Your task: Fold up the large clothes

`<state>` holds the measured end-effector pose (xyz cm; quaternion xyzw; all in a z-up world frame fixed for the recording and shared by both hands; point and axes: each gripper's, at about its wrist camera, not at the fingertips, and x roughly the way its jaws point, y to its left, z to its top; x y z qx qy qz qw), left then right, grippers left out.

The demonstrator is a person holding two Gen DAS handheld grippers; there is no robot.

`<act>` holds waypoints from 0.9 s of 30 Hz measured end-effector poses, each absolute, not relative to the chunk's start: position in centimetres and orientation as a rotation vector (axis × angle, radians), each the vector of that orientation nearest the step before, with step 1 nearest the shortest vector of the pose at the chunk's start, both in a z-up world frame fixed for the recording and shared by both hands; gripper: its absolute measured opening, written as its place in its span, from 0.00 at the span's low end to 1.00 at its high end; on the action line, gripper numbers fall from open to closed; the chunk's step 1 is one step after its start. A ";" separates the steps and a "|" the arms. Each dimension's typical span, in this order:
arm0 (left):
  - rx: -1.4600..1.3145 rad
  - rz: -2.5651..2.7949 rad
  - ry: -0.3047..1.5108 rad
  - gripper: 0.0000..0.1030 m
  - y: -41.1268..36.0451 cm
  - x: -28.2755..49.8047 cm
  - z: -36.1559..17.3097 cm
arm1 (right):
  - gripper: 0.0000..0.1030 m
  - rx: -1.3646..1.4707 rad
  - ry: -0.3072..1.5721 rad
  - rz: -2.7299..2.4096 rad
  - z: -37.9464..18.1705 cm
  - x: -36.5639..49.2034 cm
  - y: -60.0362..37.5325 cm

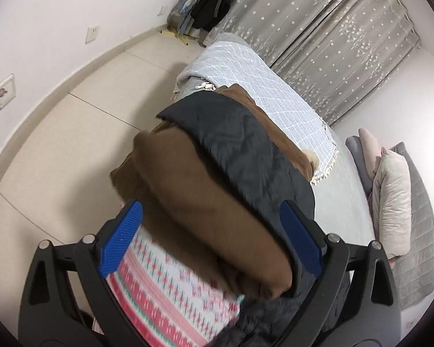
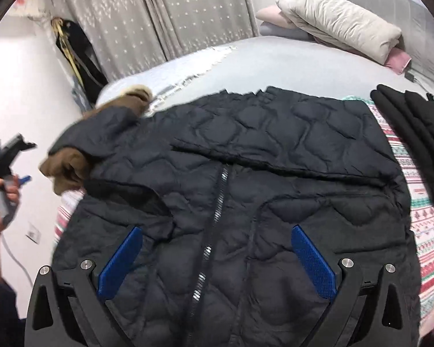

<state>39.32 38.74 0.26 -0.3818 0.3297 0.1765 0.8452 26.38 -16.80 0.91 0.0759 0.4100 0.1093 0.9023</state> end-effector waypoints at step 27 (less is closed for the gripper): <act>-0.988 0.604 0.579 0.79 38.6 44.3 -0.7 | 1.00 0.134 0.883 0.220 -0.7 28.1 -17.2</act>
